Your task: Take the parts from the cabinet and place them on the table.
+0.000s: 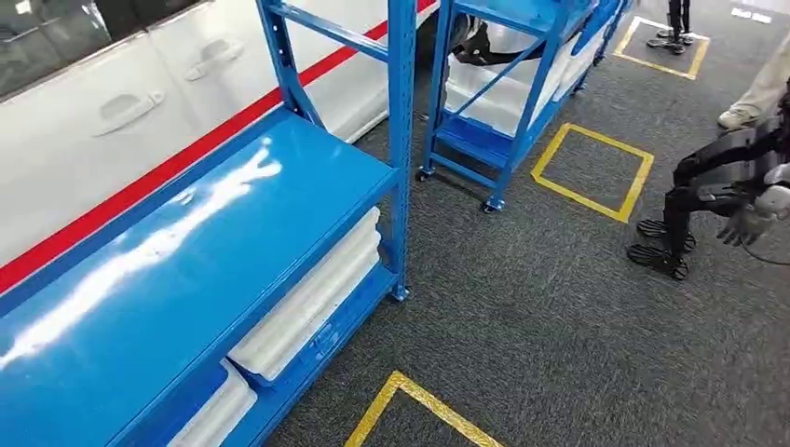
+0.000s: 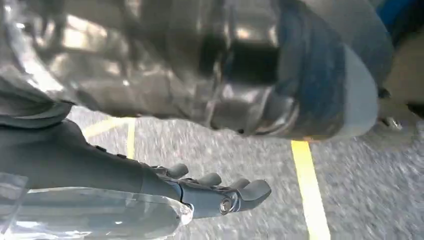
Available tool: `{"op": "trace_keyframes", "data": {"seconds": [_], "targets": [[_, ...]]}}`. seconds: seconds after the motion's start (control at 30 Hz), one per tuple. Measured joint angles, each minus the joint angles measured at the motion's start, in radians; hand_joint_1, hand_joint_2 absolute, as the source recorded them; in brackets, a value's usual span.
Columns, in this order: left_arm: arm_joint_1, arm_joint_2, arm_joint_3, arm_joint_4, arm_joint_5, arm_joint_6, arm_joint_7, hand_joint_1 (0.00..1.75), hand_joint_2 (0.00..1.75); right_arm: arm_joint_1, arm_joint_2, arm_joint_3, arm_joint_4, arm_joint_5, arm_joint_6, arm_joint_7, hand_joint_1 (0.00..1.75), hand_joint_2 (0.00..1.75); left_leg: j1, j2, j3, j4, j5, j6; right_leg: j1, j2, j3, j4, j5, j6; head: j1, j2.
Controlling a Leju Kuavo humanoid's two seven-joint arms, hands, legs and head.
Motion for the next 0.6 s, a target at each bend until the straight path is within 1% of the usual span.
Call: {"op": "trace_keyframes", "data": {"seconds": [0.03, 0.07, 0.1, 0.13, 0.17, 0.2, 0.23, 0.27, 0.3, 0.33, 0.37, 0.4, 0.43, 0.47, 0.5, 0.53, 0.6], "targets": [[0.001, 0.0, 0.0, 0.0, 0.001, 0.0, 0.0, 0.0, 0.0, -0.004, 0.0, 0.0, 0.0, 0.0, 0.0, 0.0, 0.0, 0.0, 0.003, -0.007, -0.004, -0.003, 0.003, -0.006, 0.002, -0.015, -0.001, 0.003, 0.0, -0.003, 0.0, 0.0], [0.004, 0.0, 0.0, 0.0, 0.002, 0.0, 0.0, 0.0, 0.0, -0.009, 0.0, 0.0, 0.0, 0.0, 0.0, 0.0, 0.0, 0.0, 0.005, -0.019, -0.005, -0.008, 0.004, -0.014, 0.006, -0.022, 0.0, 0.005, -0.001, -0.008, 0.0, 0.0], [0.007, 0.0, 0.0, 0.0, 0.004, 0.0, 0.0, 0.0, 0.0, -0.011, 0.0, 0.0, 0.0, 0.0, 0.0, 0.0, 0.0, 0.0, 0.007, -0.029, -0.008, -0.012, 0.007, -0.021, 0.008, -0.033, 0.003, 0.002, 0.0, -0.014, 0.0, 0.0], [0.008, 0.002, 0.0, 0.0, 0.005, 0.0, 0.001, 0.0, 0.0, -0.01, 0.0, 0.0, 0.0, 0.0, 0.0, 0.001, 0.0, 0.0, 0.006, -0.037, -0.008, -0.008, 0.004, -0.026, -0.003, -0.047, 0.007, -0.01, 0.006, -0.023, 0.0, 0.0], [0.01, 0.002, 0.0, 0.0, 0.005, 0.0, 0.001, 0.0, 0.0, -0.01, -0.001, 0.0, 0.0, 0.0, 0.0, 0.001, 0.0, 0.0, 0.004, 0.021, -0.016, 0.016, -0.012, -0.026, 0.0, -0.062, 0.012, -0.016, 0.008, -0.031, 0.0, 0.0], [0.006, 0.002, 0.0, 0.0, 0.005, 0.0, 0.001, 0.0, 0.0, -0.009, -0.001, 0.0, 0.0, 0.0, 0.0, 0.0, 0.0, 0.0, 0.003, 0.065, -0.041, 0.067, -0.048, -0.029, 0.002, -0.074, 0.012, -0.017, 0.007, -0.04, 0.0, 0.0], [0.002, 0.002, 0.0, 0.0, 0.006, 0.0, 0.001, 0.0, 0.0, -0.007, -0.001, 0.001, 0.0, 0.0, 0.0, 0.0, 0.0, 0.0, 0.004, 0.089, -0.079, 0.145, -0.09, -0.033, 0.005, -0.09, 0.011, -0.016, 0.005, -0.042, 0.0, 0.0], [0.001, 0.001, 0.0, 0.0, 0.006, 0.0, 0.001, 0.0, 0.0, -0.005, -0.001, 0.0, 0.0, 0.0, 0.0, 0.0, 0.0, 0.0, 0.007, 0.1, -0.122, 0.234, -0.13, -0.036, 0.009, -0.106, 0.011, -0.016, 0.003, -0.044, 0.0, 0.0], [0.001, 0.001, 0.0, 0.0, 0.006, 0.0, 0.001, 0.0, 0.0, -0.004, -0.001, 0.0, 0.0, 0.0, 0.0, 0.001, 0.0, 0.0, 0.008, 0.105, -0.149, 0.289, -0.147, -0.039, 0.011, -0.121, 0.011, -0.016, 0.001, -0.045, 0.0, 0.0], [0.004, 0.001, 0.0, 0.0, 0.006, 0.001, 0.001, 0.0, 0.0, -0.002, -0.001, 0.0, 0.0, 0.0, 0.0, 0.001, 0.0, 0.0, 0.009, 0.108, -0.156, 0.305, -0.14, -0.041, 0.011, -0.136, 0.012, -0.015, 0.0, -0.045, 0.0, 0.0], [0.006, 0.001, 0.0, 0.0, 0.006, 0.001, 0.002, 0.0, 0.0, -0.002, -0.001, 0.0, 0.0, 0.0, 0.0, 0.001, 0.0, 0.0, 0.009, 0.11, -0.137, 0.272, -0.113, -0.041, 0.012, -0.148, 0.014, -0.015, -0.002, -0.043, 0.0, 0.0], [0.007, 0.001, 0.0, 0.0, 0.006, 0.002, 0.002, 0.0, 0.0, -0.003, -0.001, 0.0, 0.0, 0.0, 0.0, 0.001, 0.0, 0.0, 0.009, 0.115, -0.099, 0.201, -0.073, -0.039, 0.012, -0.161, 0.016, -0.014, -0.004, -0.041, 0.0, 0.0], [0.007, 0.002, 0.0, 0.0, 0.006, 0.002, 0.004, 0.0, 0.0, -0.003, -0.001, 0.001, 0.0, 0.0, 0.0, 0.001, 0.0, 0.0, 0.008, 0.129, -0.045, 0.103, -0.028, -0.036, 0.012, -0.173, 0.02, -0.013, -0.008, -0.039, 0.0, 0.0], [0.007, 0.002, 0.0, 0.0, 0.008, 0.005, 0.014, 0.0, 0.0, -0.002, 0.0, 0.001, 0.0, 0.0, 0.005, 0.003, 0.0, 0.0, 0.004, 0.179, 0.007, 0.011, -0.004, -0.028, 0.014, -0.185, 0.025, -0.013, -0.012, -0.035, 0.0, 0.0], [0.005, 0.003, 0.0, 0.0, 0.01, 0.008, 0.021, 0.0, 0.0, 0.004, 0.0, 0.001, 0.001, 0.0, 0.008, 0.008, 0.0, 0.0, -0.005, 0.191, 0.009, -0.002, -0.015, -0.022, 0.021, -0.195, 0.028, -0.011, -0.016, -0.028, 0.0, 0.0], [0.008, 0.003, 0.0, 0.0, 0.01, 0.01, 0.025, 0.0, 0.0, 0.007, 0.0, 0.001, 0.002, 0.0, 0.009, 0.009, 0.0, 0.0, -0.005, 0.177, 0.007, -0.003, -0.012, -0.014, 0.02, -0.204, 0.03, -0.012, -0.018, -0.024, 0.0, 0.0], [0.025, 0.01, 0.0, 0.0, 0.013, 0.01, 0.027, 0.0, 0.0, 0.008, 0.001, 0.001, 0.003, 0.0, 0.005, 0.009, 0.0, 0.0, -0.008, 0.157, 0.005, -0.003, -0.014, -0.006, 0.017, -0.221, 0.037, -0.015, -0.019, -0.016, 0.0, 0.0]]}}
